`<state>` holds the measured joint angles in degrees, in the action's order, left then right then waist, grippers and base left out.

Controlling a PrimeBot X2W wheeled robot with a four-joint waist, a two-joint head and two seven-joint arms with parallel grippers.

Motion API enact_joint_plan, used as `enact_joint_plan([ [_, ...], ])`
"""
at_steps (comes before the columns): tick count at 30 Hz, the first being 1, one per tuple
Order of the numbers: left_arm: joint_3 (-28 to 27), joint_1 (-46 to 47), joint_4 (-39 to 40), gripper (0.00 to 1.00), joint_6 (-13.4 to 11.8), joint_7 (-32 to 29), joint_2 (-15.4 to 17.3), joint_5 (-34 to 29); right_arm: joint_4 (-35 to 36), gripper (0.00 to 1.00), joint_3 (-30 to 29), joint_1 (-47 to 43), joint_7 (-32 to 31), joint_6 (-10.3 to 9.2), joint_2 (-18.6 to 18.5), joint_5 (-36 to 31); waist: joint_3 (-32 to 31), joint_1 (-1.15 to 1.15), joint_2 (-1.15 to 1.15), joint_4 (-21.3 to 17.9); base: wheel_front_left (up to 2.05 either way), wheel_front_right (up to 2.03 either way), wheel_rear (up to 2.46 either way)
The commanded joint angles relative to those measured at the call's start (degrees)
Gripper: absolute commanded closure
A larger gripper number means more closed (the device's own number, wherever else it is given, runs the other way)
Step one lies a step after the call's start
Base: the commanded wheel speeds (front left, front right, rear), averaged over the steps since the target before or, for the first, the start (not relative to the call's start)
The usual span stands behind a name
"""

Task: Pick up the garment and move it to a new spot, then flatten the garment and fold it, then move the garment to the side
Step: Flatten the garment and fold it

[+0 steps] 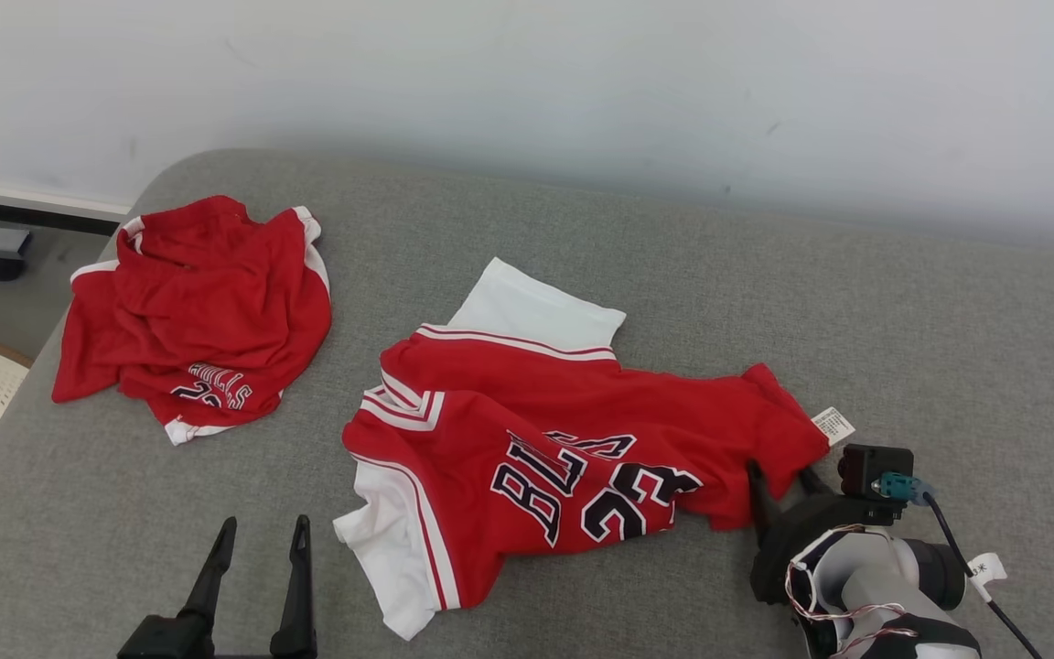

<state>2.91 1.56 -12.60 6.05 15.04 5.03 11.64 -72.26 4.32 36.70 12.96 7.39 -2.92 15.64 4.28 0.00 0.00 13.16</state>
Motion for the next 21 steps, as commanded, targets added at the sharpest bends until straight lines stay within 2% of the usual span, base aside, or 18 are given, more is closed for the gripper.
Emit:
enact_joint_plan([
  [1, -0.3, 0.9, -0.7, 0.00, 0.2, 0.1, -0.3, -0.7, -0.8, 1.00, 1.3, -0.2, -0.5, 0.20, 0.1, 1.3, -0.4, 0.00, 0.00, 0.0, 0.00, 0.00, 0.00],
  [5, -0.8, 0.1, -1.7, 0.00, 0.4, 0.1, -0.3, -1.0, 0.7, 1.00, 3.1, 0.3, 1.6, 0.20, -0.1, 4.0, -1.5, 0.00, 0.00, -1.0, 0.00, 0.00, 0.00],
  [10, -1.6, -1.1, -2.1, 0.00, 0.7, 0.1, -0.4, -1.4, 5.0, 1.00, 2.3, 0.0, 2.3, 0.20, -1.0, 2.9, -2.5, 0.00, 0.00, -2.7, 0.00, 0.00, 0.00],
  [15, -2.2, -1.9, -2.0, 0.00, 0.9, 0.1, -0.6, -1.7, 17.1, 1.00, 0.1, -5.3, 2.2, 0.20, -2.8, 0.6, -3.5, 0.00, 0.00, -5.3, 0.00, 0.00, 0.00],
  [21, -2.9, -3.1, -2.0, 0.00, 0.9, 0.1, -0.9, -2.0, 26.5, 1.00, -3.0, -13.3, 2.2, 0.20, -4.5, -1.7, -4.6, 0.00, 0.00, -8.5, 0.00, 0.00, 0.00],
])
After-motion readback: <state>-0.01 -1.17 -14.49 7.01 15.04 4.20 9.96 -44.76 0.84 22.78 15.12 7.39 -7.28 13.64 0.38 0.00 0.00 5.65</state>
